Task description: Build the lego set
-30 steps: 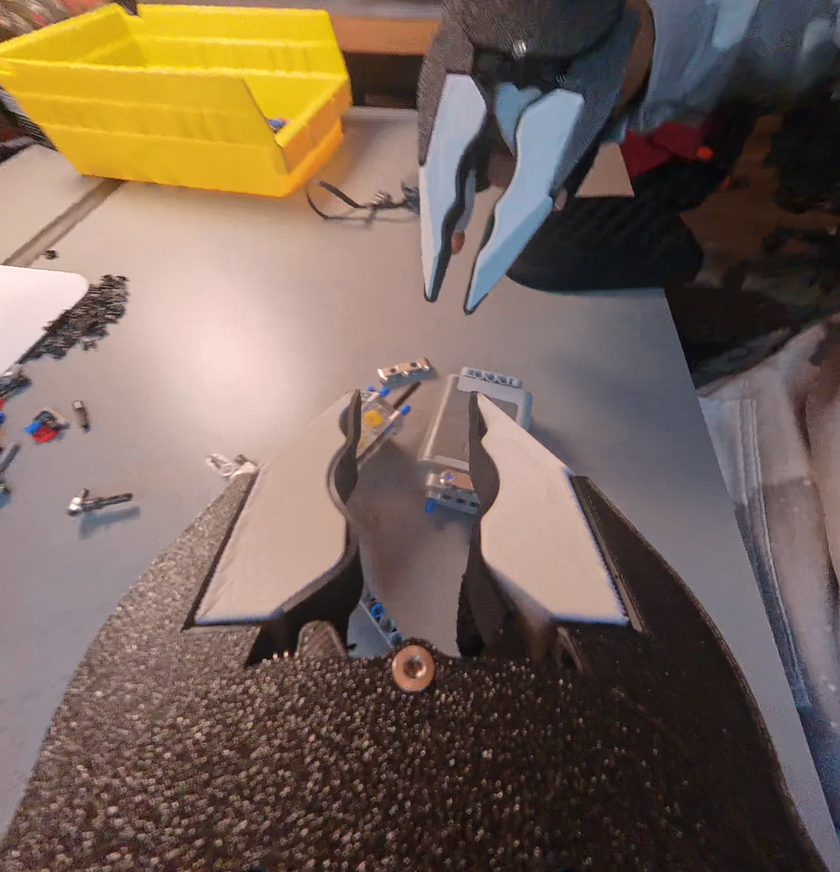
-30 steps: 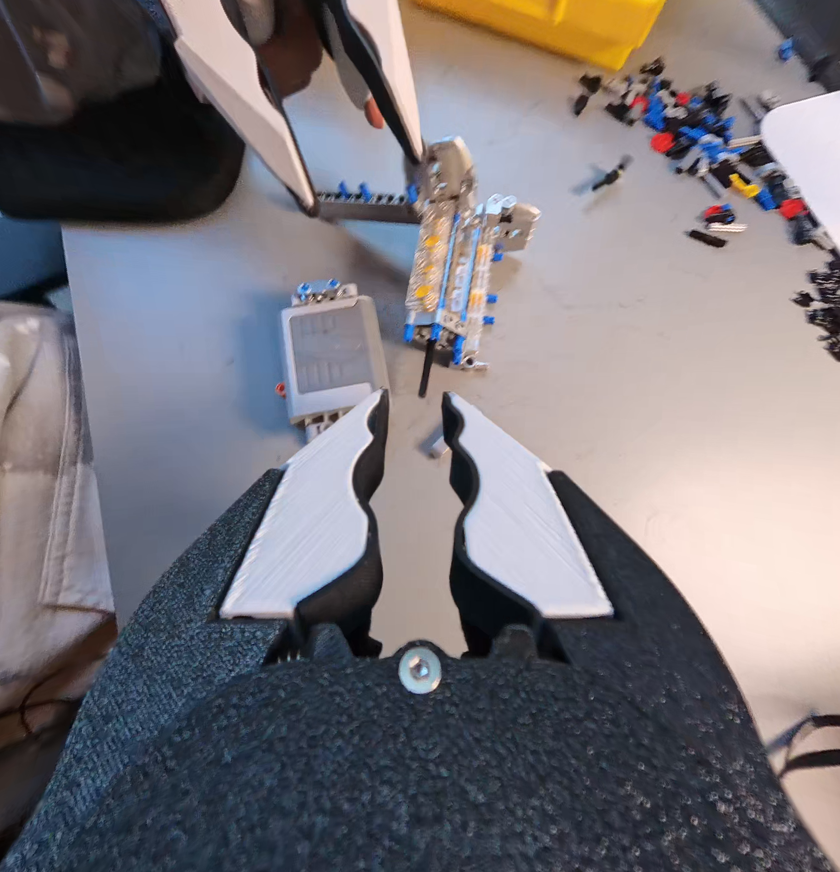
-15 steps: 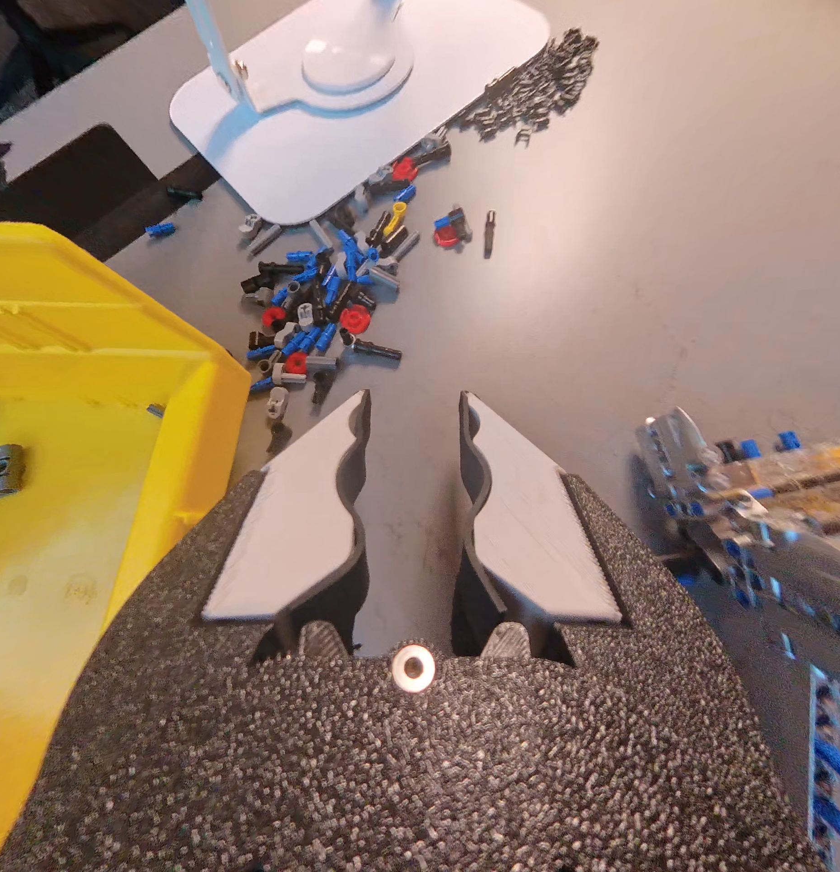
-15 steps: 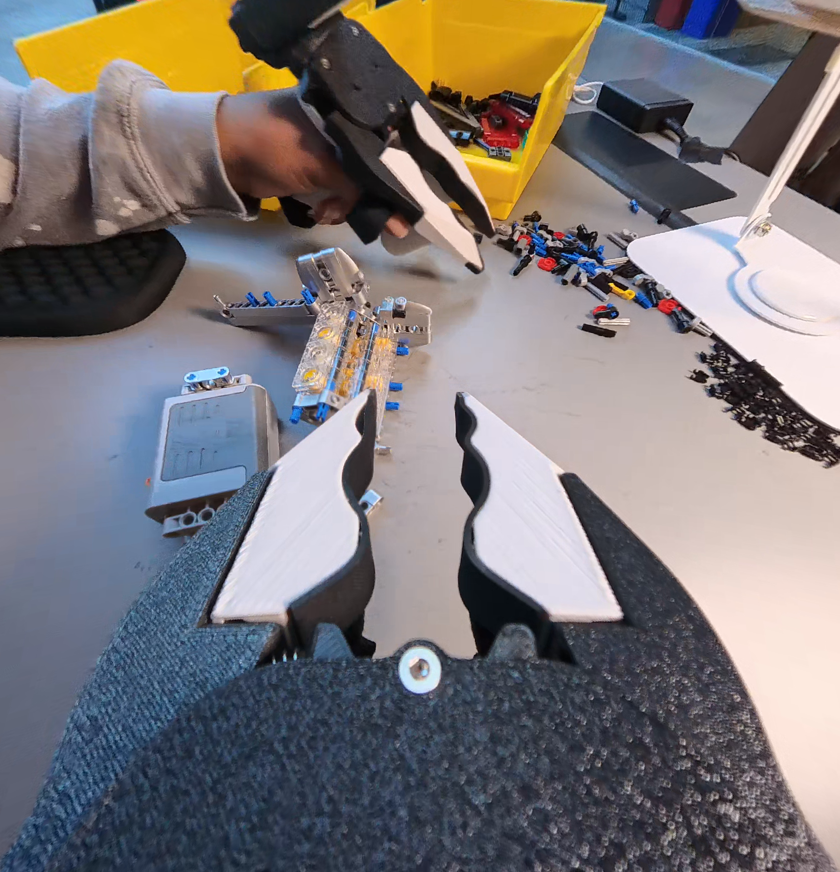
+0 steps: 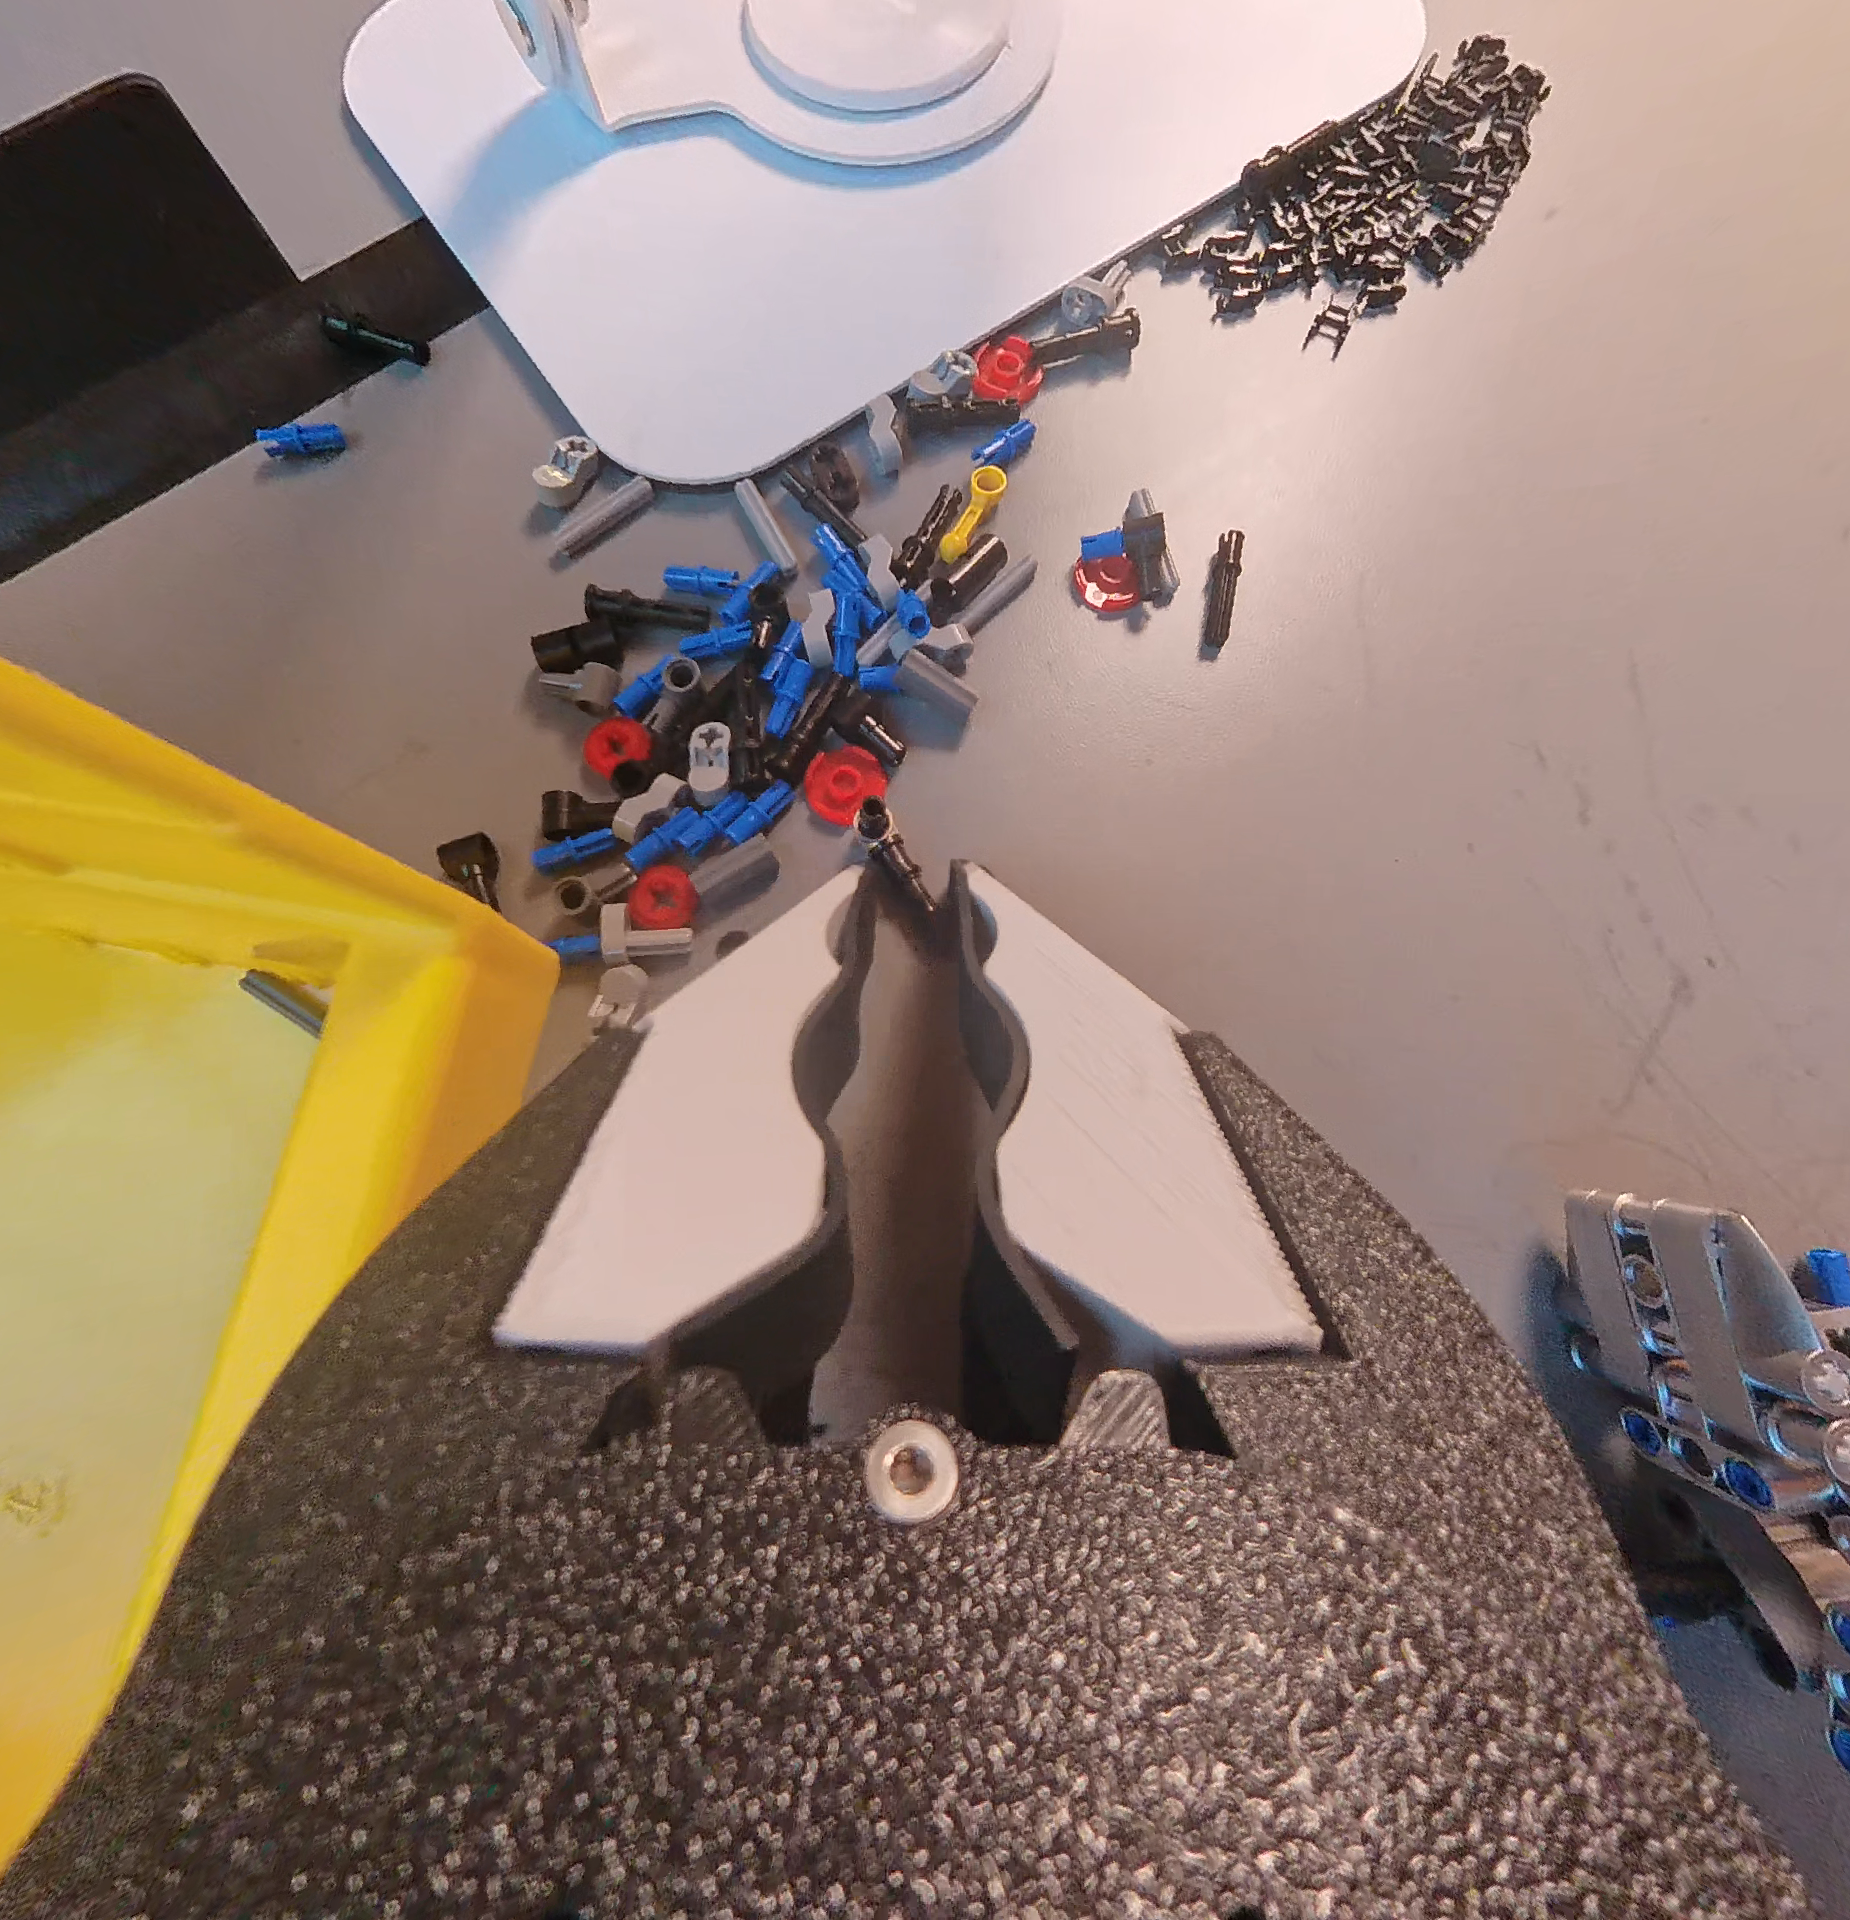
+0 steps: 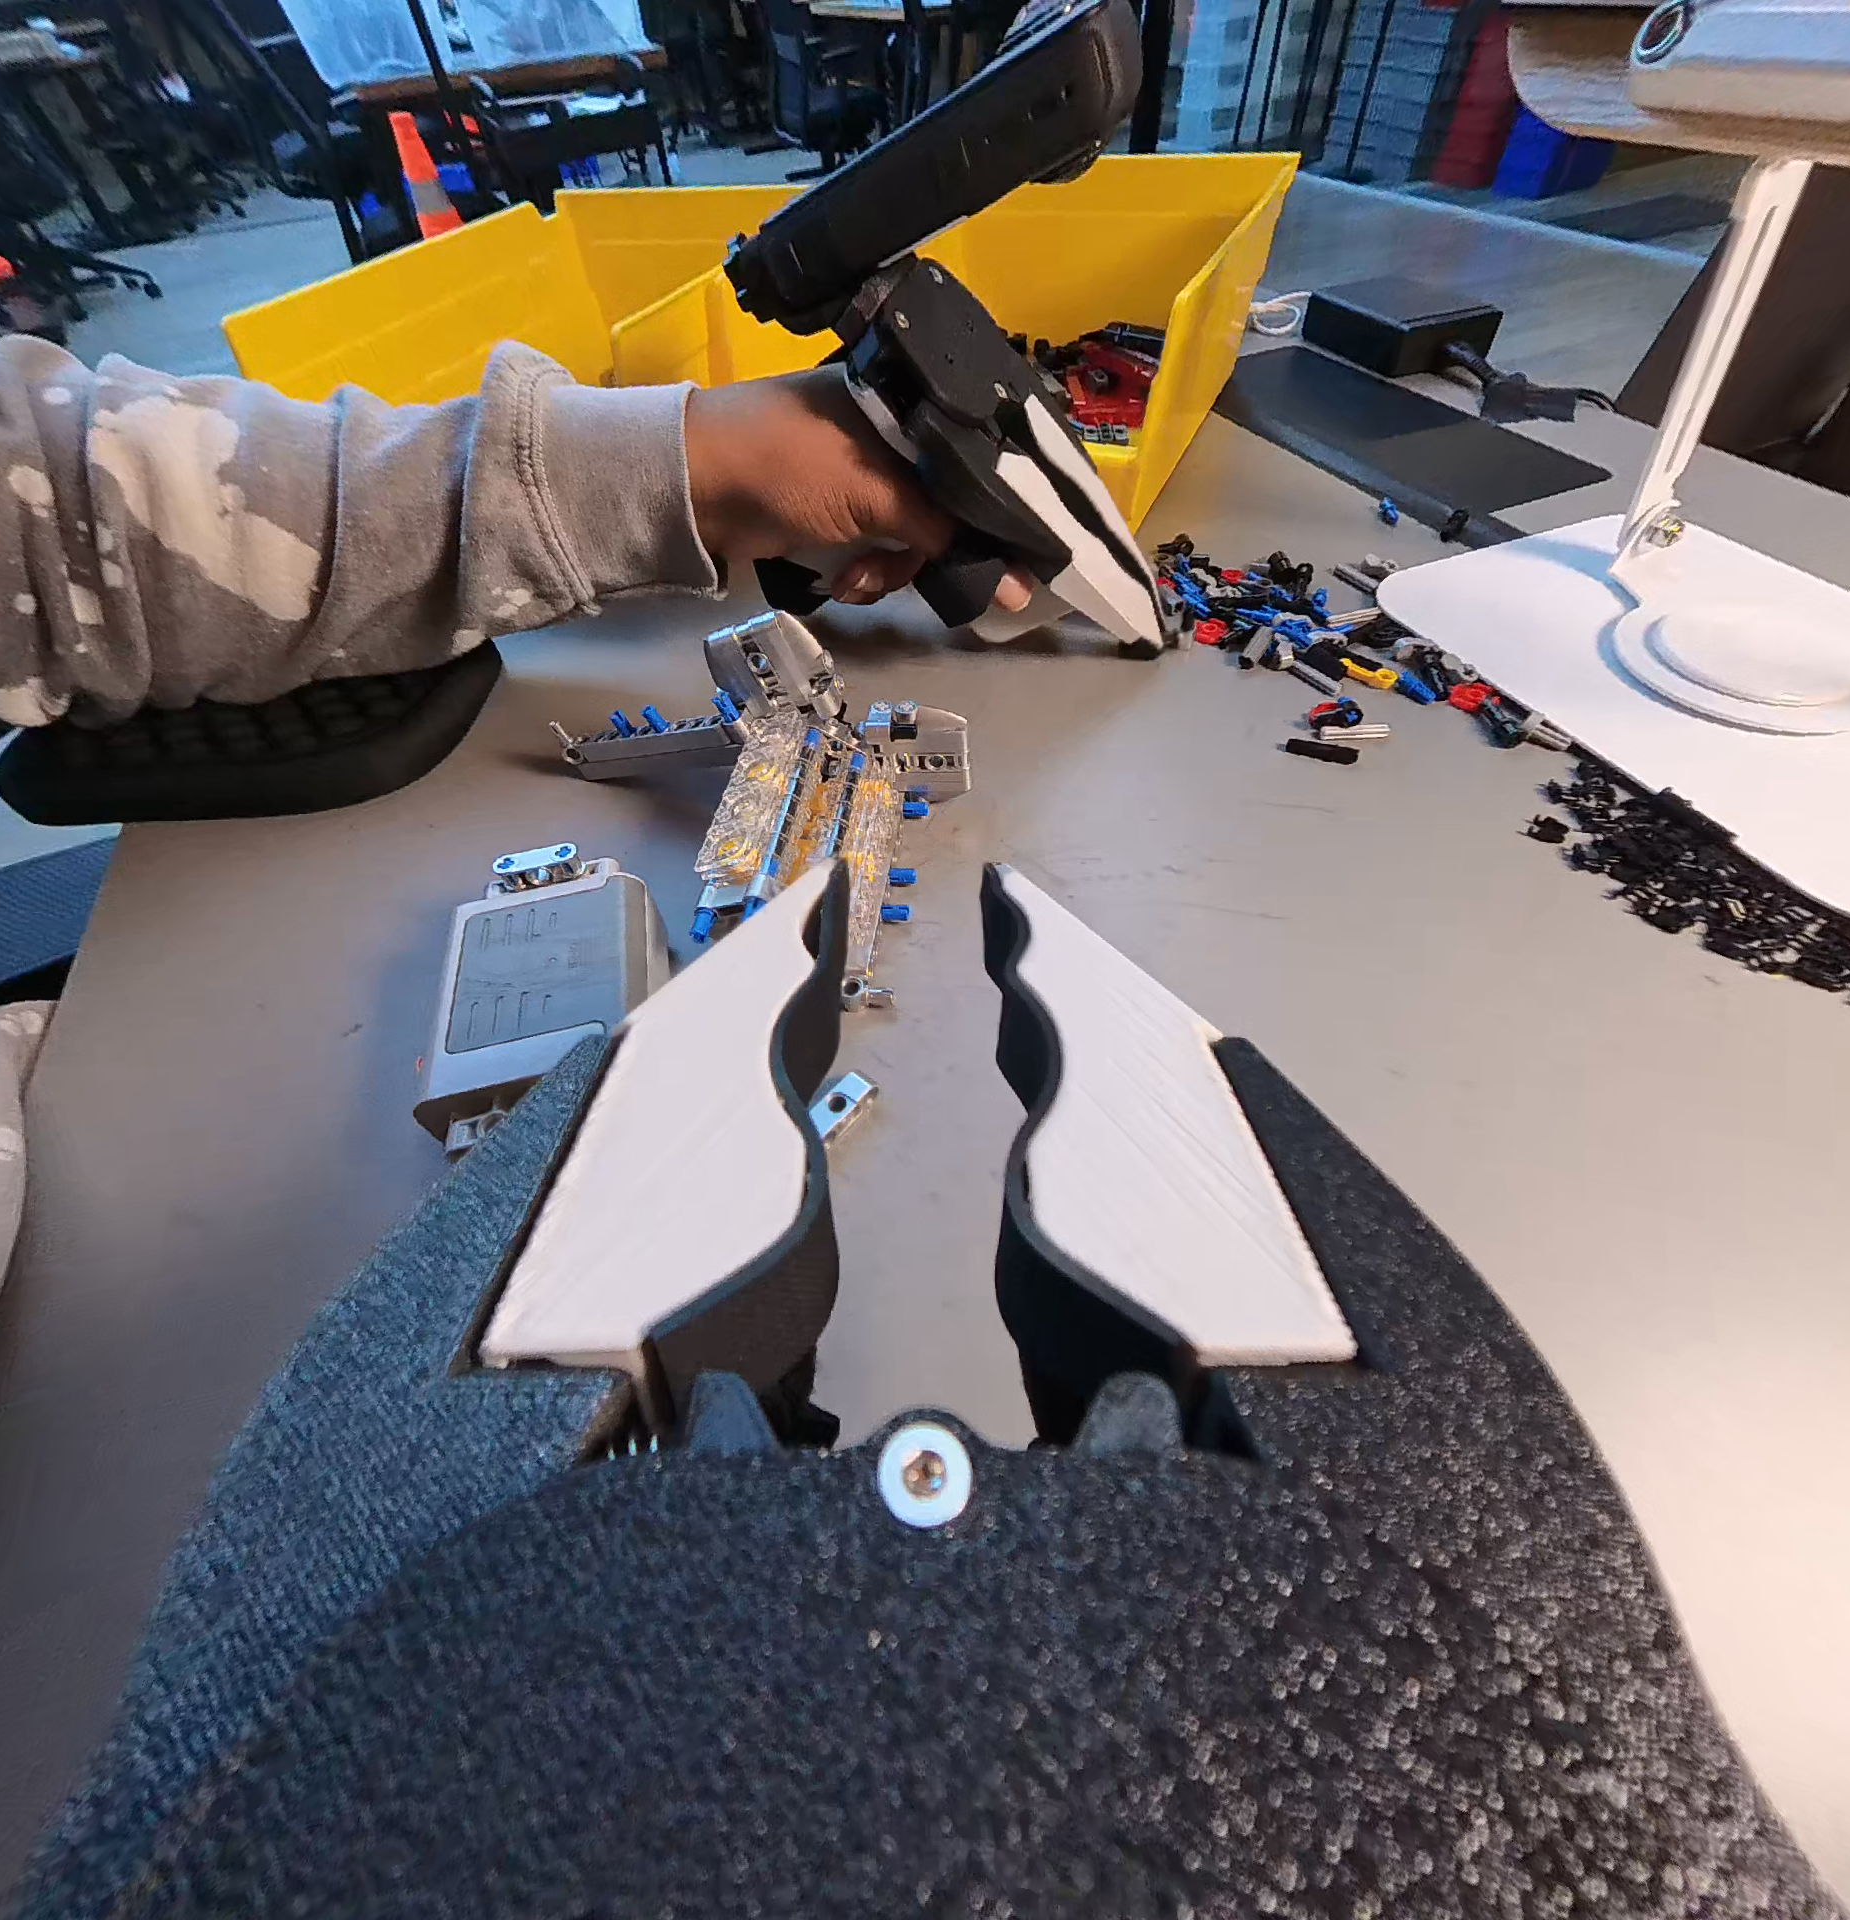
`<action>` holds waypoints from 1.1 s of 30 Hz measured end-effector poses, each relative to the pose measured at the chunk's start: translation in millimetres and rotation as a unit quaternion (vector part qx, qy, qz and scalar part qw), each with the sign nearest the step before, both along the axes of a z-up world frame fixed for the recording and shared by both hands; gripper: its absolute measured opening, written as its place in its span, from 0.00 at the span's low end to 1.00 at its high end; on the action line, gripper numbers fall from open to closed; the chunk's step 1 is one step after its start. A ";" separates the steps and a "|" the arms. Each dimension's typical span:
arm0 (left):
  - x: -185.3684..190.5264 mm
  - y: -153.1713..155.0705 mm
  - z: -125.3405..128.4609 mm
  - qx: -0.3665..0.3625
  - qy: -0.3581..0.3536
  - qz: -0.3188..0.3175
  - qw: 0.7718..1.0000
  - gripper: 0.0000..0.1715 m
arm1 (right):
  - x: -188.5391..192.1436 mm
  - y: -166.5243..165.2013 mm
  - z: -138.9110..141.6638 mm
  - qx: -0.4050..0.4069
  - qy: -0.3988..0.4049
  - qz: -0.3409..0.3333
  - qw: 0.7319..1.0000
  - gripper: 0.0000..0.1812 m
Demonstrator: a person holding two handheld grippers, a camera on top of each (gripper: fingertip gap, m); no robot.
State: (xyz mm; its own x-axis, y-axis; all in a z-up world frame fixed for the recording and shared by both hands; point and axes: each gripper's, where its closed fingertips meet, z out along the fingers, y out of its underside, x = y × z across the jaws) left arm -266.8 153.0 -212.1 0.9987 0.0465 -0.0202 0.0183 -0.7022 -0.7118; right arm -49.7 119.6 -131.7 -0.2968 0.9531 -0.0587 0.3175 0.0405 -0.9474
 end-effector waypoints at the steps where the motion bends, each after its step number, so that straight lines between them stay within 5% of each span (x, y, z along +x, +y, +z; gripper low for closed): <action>1: 0.5 -0.9 -0.2 -0.001 0.007 -0.004 1.000 0.03 | -0.1 -0.2 -0.5 0.003 0.000 0.000 1.000 0.13; 5: 6.6 -5.2 3.0 -0.004 0.038 -0.047 0.998 0.03 | -0.6 -1.0 -0.4 0.005 0.004 -0.001 1.000 0.13; 9: 48.1 -9.3 42.8 0.101 0.101 -0.160 0.977 0.02 | 0.2 -1.0 12.3 -0.040 0.026 -0.005 0.999 0.13; 15: 147.4 -32.5 107.7 0.265 0.285 -0.286 0.876 0.02 | -0.2 -8.7 35.1 -0.170 0.058 0.016 0.984 0.15; 23: 204.8 -45.6 108.7 0.289 0.483 -0.330 0.757 0.02 | -4.4 -21.4 29.3 -0.199 0.036 0.022 0.979 0.18; 30: 216.2 -49.4 103.9 0.293 0.492 -0.347 0.743 0.02 | -2.8 -23.5 26.1 -0.151 0.041 0.034 0.987 0.09; 33: 216.7 -53.3 107.7 0.304 0.395 -0.355 0.791 0.03 | 2.6 -23.9 32.9 -0.101 0.067 0.056 0.991 0.08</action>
